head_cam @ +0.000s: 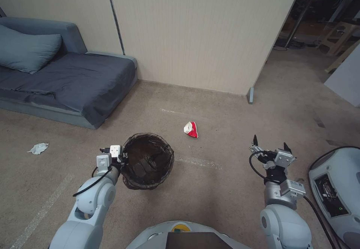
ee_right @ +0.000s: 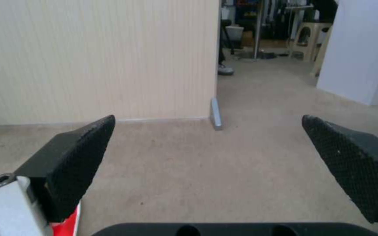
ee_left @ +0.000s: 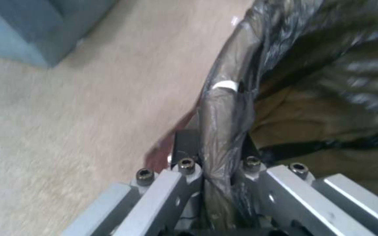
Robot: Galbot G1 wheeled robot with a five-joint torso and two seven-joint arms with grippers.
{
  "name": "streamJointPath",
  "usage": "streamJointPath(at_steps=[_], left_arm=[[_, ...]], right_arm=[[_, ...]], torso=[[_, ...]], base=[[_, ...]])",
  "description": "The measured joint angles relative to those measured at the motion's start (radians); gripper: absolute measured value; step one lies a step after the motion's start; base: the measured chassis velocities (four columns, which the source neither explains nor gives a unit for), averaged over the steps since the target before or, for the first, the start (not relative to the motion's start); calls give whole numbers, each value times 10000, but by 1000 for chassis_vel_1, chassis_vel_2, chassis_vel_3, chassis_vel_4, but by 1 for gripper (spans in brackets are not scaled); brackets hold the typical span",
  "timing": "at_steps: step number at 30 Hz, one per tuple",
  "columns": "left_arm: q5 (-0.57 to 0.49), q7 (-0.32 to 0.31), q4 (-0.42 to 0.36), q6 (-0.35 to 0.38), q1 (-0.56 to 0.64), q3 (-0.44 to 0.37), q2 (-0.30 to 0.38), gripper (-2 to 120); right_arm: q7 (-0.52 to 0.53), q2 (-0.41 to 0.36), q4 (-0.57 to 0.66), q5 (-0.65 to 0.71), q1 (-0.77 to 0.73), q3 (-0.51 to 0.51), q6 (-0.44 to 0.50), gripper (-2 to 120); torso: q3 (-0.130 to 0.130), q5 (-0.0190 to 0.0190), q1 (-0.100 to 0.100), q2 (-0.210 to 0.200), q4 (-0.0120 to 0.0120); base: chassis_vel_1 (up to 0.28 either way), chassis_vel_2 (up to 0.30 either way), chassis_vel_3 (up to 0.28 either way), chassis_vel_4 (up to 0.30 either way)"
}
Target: Pick up the trash bin, then pick up the garbage from the floor and place it into the trash bin.
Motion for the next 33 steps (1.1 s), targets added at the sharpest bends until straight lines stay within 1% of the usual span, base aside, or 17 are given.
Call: streamJointPath(at_steps=[1,5,6,8,9,12,21,27,33], left_arm=[[0,0,0,0,0,0,0,3],[-370,-1,-829,-12,281,-457,-6,2],[-370,-1,-829,-12,281,-457,-6,2],[-499,-15,-1222,-38,424,-589,-25,2],[-499,-15,-1222,-38,424,-589,-25,2],[-565,-19,-1746,-119,708,-616,-120,2],[-463,-25,-2156,-243,1208,-629,-468,2],[-356,-29,-2209,-275,1342,-656,-531,2],[82,-2,-2121,-374,1396,-692,-536,2]], right_arm=[[0,0,0,0,0,0,0,100],[-22,-15,52,-6,0,-6,-27,100],[-22,-15,52,-6,0,-6,-27,100],[-28,-24,101,-10,0,-5,-28,100],[-28,-24,101,-10,0,-5,-28,100],[-61,-52,186,-4,8,40,-39,100],[-170,-95,273,1,-5,203,-35,100],[-230,-104,332,4,-22,264,-11,100],[-343,-124,352,5,-43,312,30,100]], torso=[[0,0,0,0,0],[-1,2,0,0,-1],[-1,2,0,0,-1],[-1,1,0,0,1],[-1,1,0,0,1],[-1,2,0,0,-3],[-1,2,0,0,-1],[-1,2,0,0,-2],[-2,3,0,0,-2]], base=[[0,0,0,0],[0,0,0,0],[0,0,0,0],[0,0,0,0],[0,0,0,0],[0,0,0,0],[0,0,0,0],[0,0,0,0],[0,0,0,0]])
